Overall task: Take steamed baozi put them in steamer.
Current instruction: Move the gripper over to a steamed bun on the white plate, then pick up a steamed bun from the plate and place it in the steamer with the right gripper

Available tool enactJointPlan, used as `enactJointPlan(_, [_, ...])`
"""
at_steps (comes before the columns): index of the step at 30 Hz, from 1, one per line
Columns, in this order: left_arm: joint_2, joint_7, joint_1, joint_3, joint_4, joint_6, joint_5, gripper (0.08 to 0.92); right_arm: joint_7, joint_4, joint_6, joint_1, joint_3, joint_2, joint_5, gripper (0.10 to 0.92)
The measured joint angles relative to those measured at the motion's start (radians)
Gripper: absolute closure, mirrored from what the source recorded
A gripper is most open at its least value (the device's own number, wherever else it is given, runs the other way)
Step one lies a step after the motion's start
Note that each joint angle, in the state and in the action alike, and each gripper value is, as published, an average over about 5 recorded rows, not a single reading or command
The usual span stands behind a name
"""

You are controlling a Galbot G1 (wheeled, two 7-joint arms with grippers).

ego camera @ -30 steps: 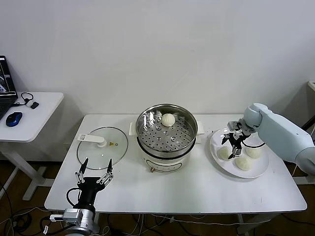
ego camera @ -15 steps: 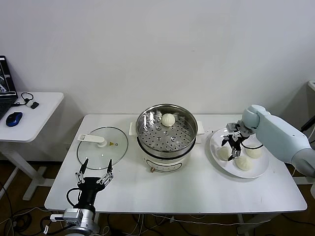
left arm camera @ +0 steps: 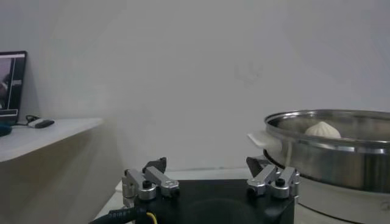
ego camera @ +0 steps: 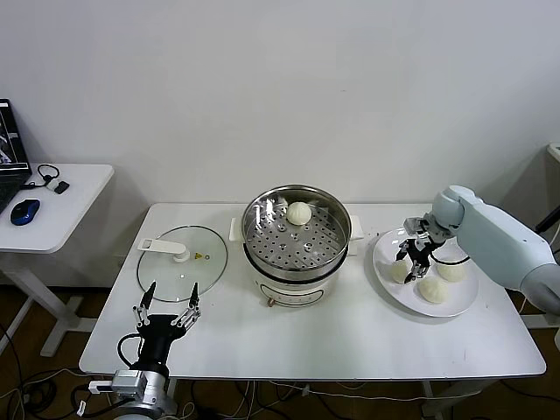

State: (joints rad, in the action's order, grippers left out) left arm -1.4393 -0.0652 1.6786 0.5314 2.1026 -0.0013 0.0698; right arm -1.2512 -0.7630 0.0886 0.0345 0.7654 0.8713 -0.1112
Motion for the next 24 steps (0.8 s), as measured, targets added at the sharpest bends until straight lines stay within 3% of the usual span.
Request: enactJointPlan(24, [-0.008, -0.003, -0.018, -0.006, -0.010, 0.006, -0.002, 0.177, -0.059, -0.113, -0.051, 0.455, 0.321, -0.017, 0.303, 0.386])
